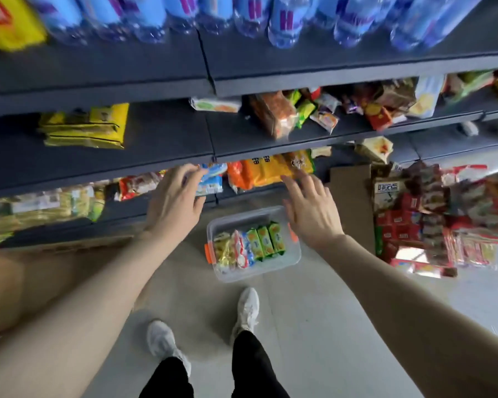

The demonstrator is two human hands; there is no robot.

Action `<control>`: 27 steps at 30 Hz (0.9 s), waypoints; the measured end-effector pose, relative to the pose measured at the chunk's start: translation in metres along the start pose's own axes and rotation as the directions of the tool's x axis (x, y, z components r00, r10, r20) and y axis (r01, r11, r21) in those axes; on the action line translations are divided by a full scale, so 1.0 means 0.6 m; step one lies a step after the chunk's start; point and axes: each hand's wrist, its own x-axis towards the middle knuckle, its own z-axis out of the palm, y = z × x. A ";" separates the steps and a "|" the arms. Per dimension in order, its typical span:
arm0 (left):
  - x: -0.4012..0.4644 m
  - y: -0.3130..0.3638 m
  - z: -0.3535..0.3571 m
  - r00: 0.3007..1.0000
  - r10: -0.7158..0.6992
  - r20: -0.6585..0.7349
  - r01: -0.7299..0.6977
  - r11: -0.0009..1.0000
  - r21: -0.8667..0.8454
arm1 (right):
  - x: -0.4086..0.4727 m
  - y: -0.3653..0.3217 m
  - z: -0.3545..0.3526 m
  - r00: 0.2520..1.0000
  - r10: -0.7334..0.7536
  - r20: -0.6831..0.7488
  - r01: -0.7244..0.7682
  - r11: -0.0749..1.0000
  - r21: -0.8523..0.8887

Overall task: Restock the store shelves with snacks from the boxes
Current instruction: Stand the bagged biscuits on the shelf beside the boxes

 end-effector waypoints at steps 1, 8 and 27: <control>-0.011 0.000 0.041 0.998 -0.034 0.044 0.035 0.999 -0.015 | -0.012 0.020 0.031 0.999 0.014 0.036 -0.015 1.000 0.017; -0.098 0.005 0.278 0.955 -0.121 0.270 0.137 0.990 -0.042 | -0.094 0.088 0.258 0.955 0.109 0.276 -0.141 0.985 0.097; -0.072 -0.068 0.828 0.846 0.121 0.519 -0.126 0.992 -0.027 | -0.089 0.162 0.857 0.766 0.160 0.622 -0.269 0.959 0.085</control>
